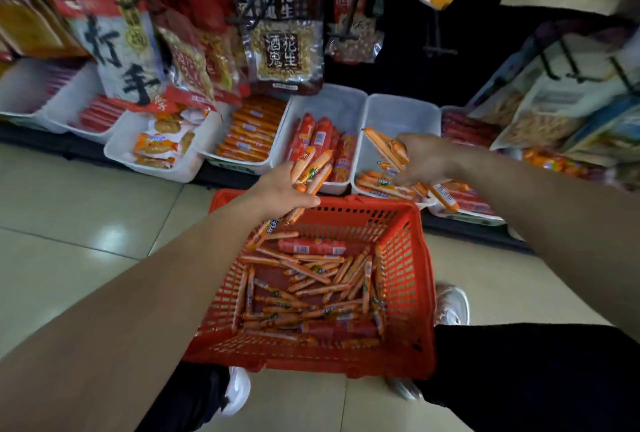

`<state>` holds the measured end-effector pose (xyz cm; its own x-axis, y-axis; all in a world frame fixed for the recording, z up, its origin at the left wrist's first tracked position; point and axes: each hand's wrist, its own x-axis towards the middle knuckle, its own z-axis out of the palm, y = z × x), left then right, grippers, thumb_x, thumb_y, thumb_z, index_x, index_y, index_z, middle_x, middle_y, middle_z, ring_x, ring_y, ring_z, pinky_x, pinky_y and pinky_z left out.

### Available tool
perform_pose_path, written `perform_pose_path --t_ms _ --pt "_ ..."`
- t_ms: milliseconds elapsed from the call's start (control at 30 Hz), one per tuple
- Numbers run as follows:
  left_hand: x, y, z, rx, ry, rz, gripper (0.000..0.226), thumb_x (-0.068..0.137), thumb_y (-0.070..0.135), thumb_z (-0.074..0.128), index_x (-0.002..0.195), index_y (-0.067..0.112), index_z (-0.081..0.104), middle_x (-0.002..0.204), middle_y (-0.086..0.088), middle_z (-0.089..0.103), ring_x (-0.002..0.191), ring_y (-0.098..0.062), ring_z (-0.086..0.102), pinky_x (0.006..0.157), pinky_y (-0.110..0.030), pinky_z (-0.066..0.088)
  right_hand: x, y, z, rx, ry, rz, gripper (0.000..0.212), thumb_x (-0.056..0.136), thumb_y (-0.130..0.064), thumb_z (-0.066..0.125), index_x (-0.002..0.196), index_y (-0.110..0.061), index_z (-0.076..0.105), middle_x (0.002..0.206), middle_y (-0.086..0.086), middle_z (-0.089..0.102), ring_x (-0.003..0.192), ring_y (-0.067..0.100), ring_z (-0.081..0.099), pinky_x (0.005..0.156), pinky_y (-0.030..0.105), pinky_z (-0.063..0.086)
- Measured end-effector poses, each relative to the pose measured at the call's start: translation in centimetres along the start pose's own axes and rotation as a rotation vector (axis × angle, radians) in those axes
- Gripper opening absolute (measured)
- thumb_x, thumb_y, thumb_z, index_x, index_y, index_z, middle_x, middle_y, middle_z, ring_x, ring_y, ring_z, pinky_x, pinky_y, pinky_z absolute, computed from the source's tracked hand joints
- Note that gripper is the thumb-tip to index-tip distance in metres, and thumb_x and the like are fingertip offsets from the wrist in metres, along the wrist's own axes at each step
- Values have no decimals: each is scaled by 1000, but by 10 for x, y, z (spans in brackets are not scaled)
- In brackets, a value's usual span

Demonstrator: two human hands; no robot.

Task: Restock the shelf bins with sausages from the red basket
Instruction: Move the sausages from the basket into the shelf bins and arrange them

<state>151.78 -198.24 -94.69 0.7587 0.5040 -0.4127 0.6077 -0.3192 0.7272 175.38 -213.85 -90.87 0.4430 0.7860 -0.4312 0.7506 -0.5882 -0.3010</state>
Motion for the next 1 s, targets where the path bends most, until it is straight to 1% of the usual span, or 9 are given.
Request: perform_pose_path --t_ms 133,200,300,467,567,700,767,867,1000 --pt "38 14 11 12 41 26 47 79 33 82 116 22 54 93 5 63 86 -12 63 67 -25 44 29 24 -4 16 -21 10 43 75 -29 83 99 -20 49 86 -2 59 71 9 53 55 27 36" --pt "59 17 16 18 50 27 52 79 36 82 121 22 54 97 6 65 90 -12 63 76 -29 48 51 37 5 28 -31 17 43 76 -32 82 101 -20 49 86 -3 57 73 10 53 56 27 37" --pt "87 18 23 6 75 30 54 79 37 82 122 23 54 100 5 67 92 -16 65 85 -35 51 90 57 32 35 -47 22 47 74 -37 83 103 -22 49 94 -1 60 82 18 58 69 33 47" --pt "116 15 29 -87 131 50 46 80 28 82 115 20 54 90 6 65 86 -14 65 76 -31 48 132 72 68 58 -53 -17 53 79 -36 82 109 -21 41 97 -1 56 89 23 56 71 33 40" --pt "127 15 30 -126 161 51 42 82 25 81 114 17 54 84 8 62 82 -12 64 71 -26 46 143 79 92 -38 -78 -42 53 83 -33 76 120 -21 42 113 6 61 99 29 58 75 34 42" --pt "143 24 37 -103 186 59 46 82 25 81 119 22 55 93 8 66 88 -7 63 73 -23 46 138 99 103 -91 -158 -53 82 76 -45 79 146 -26 41 135 4 57 119 27 56 96 37 48" --pt "154 32 45 -65 178 69 42 80 27 82 112 22 54 94 3 67 89 -10 64 75 -26 49 128 111 95 -71 -118 -46 85 75 -55 76 148 -28 41 139 2 56 124 25 53 99 39 47" --pt "171 54 64 -36 166 109 36 79 27 83 100 23 54 86 7 63 81 -5 61 69 -20 46 110 135 83 -27 41 -1 68 83 -54 69 140 -24 50 133 4 58 121 26 54 96 38 48" --pt "198 85 98 41 96 168 47 77 31 84 112 20 54 94 8 63 86 -12 61 69 -26 42 83 176 89 74 341 121 49 91 -40 61 135 -20 56 129 6 58 121 33 51 97 40 46"
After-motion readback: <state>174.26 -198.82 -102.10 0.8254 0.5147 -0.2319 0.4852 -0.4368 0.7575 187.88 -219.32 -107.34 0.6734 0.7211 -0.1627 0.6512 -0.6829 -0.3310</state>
